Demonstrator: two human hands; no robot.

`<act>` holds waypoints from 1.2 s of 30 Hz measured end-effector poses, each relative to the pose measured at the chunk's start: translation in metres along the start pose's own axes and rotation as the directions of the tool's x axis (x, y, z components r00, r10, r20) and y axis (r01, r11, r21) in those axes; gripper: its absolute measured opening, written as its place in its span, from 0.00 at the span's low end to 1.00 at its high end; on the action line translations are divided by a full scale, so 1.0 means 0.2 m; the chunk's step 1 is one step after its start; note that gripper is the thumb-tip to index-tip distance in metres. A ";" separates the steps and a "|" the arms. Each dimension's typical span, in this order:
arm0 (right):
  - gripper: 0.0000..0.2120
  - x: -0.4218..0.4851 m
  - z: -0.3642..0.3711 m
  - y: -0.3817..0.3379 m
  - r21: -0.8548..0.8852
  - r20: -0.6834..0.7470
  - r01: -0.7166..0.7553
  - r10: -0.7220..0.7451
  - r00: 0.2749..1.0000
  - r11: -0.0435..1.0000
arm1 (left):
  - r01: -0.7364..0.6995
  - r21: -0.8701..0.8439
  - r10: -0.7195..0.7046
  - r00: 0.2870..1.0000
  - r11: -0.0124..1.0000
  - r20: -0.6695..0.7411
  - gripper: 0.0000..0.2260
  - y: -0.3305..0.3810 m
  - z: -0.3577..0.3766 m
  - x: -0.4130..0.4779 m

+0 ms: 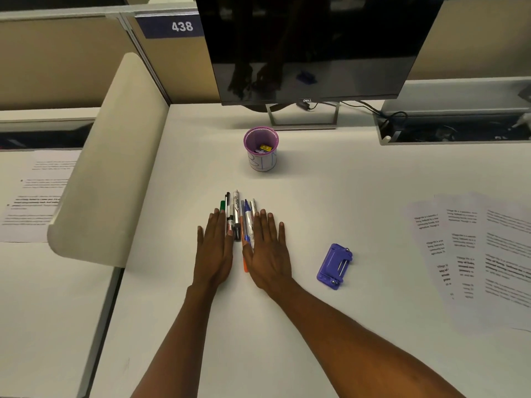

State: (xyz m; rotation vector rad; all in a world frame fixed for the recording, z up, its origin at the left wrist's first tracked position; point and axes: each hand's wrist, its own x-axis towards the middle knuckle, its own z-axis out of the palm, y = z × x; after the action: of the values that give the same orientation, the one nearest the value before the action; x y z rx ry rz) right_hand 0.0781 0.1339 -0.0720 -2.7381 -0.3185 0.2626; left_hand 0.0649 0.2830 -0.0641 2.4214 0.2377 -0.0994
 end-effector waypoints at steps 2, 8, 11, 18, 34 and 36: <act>0.35 -0.01 -0.02 0.01 -0.013 -0.005 0.010 -0.010 1.000 1.000 | 0.027 -0.024 -0.027 0.999 0.999 -0.027 0.28 0.02 0.00 -0.01; 0.36 -0.06 -0.08 0.05 -0.037 -0.024 0.052 -0.053 0.998 0.998 | 0.067 0.006 -0.066 0.992 0.998 -0.109 0.31 0.10 0.00 -0.07; 0.37 -0.08 -0.11 0.07 -0.057 -0.033 0.069 -0.071 0.997 0.996 | 0.073 0.023 -0.069 0.988 0.997 -0.138 0.32 0.14 0.00 -0.13; 0.34 -0.16 -0.23 0.19 -0.103 -0.097 0.057 -0.067 0.993 0.993 | 0.026 0.044 -0.019 0.989 0.999 -0.147 0.27 0.27 0.08 -0.21; 0.23 -0.58 -0.69 1.07 -0.100 -0.444 -0.144 0.086 0.892 0.985 | -0.204 -0.047 0.199 0.976 0.978 -0.084 0.26 1.13 0.57 -0.28; 0.23 -0.65 -0.74 1.25 -0.083 -0.469 -0.190 0.130 0.874 0.978 | -0.227 -0.072 0.221 0.972 0.971 -0.080 0.26 1.26 0.66 -0.32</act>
State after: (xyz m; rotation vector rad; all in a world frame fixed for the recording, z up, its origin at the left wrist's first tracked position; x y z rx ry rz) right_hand 0.0327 -0.1752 -0.0134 -2.8418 0.0275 -0.3827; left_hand 0.0516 -0.0002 0.0060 2.3559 -0.0014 0.0968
